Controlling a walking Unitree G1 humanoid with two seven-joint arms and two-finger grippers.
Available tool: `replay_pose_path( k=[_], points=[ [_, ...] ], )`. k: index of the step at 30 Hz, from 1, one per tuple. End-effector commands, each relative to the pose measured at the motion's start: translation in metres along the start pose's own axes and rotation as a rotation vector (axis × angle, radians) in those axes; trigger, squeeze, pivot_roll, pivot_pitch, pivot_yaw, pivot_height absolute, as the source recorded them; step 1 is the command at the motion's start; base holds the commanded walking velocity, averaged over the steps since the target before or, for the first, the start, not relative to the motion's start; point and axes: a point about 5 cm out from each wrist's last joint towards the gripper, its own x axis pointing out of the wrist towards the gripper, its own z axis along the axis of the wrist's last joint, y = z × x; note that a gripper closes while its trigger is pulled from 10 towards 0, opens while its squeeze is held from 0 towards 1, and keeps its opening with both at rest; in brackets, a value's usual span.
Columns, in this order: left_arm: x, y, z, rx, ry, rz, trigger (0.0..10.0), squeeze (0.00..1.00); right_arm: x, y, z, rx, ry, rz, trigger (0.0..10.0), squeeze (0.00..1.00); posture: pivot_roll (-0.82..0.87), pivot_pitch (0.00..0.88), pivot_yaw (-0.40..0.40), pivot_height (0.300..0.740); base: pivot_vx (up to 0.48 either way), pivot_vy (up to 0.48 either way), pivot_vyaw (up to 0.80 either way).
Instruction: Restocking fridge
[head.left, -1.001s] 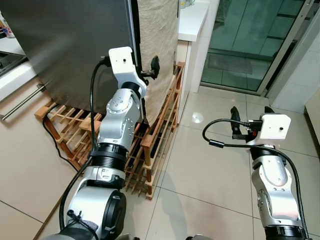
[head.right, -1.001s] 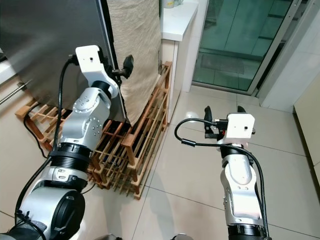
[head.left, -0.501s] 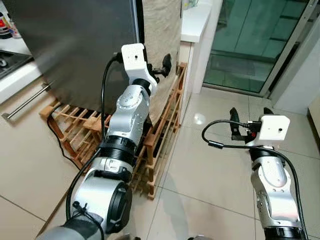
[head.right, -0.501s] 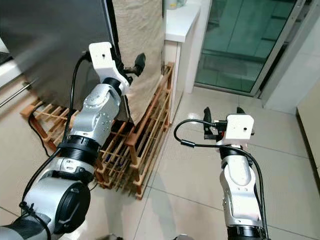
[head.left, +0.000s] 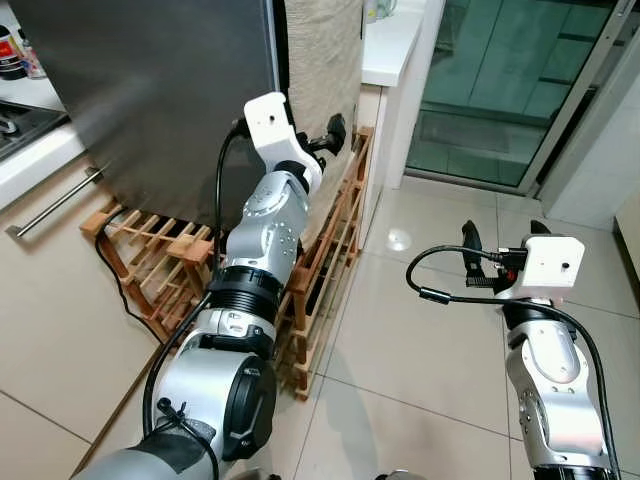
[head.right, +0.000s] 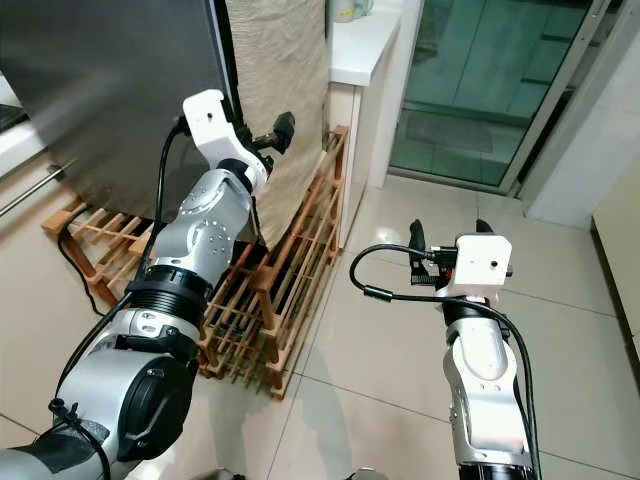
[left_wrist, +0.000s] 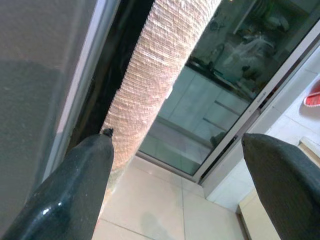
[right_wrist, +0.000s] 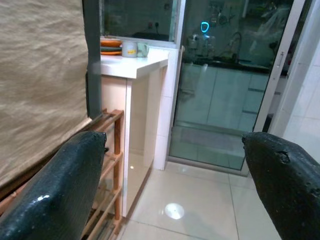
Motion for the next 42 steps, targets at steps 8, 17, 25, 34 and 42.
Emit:
replay_pose_path(
  k=[8, 17, 25, 34, 42],
  points=[
    [-0.005, -0.012, -0.009, 0.154, -0.027, -0.033, 10.0, 0.00, -0.001, 0.001, 0.003, 0.003, 0.003, 0.008, 10.0, 0.00, -0.15, 0.000, 0.031, 0.727, 0.000, 0.000, 0.00],
    [-0.009, -0.012, -0.006, 0.334, -0.106, -0.049, 10.0, 0.00, -0.001, 0.001, 0.003, 0.003, 0.004, 0.001, 10.0, 0.00, -0.15, 0.000, 0.036, 0.727, 0.000, 0.000, 0.00],
    [-0.020, -0.002, 0.000, 0.306, -0.105, -0.062, 10.0, 0.00, -0.002, -0.001, 0.001, 0.003, 0.008, -0.005, 10.0, 0.00, -0.15, 0.000, 0.039, 0.727, 0.000, 0.000, 0.00],
    [-0.036, 0.023, -0.001, 0.326, -0.071, -0.040, 10.0, 0.00, -0.003, 0.000, -0.002, 0.009, 0.014, -0.011, 10.0, 0.00, -0.13, 0.000, 0.051, 0.727, 0.000, 0.000, 0.00],
    [-0.032, 0.011, -0.005, 0.298, -0.064, -0.061, 10.0, 0.00, -0.002, 0.001, -0.001, 0.006, 0.013, -0.007, 10.0, 0.00, -0.14, 0.000, 0.050, 0.727, 0.000, 0.000, 0.00]
  ],
)
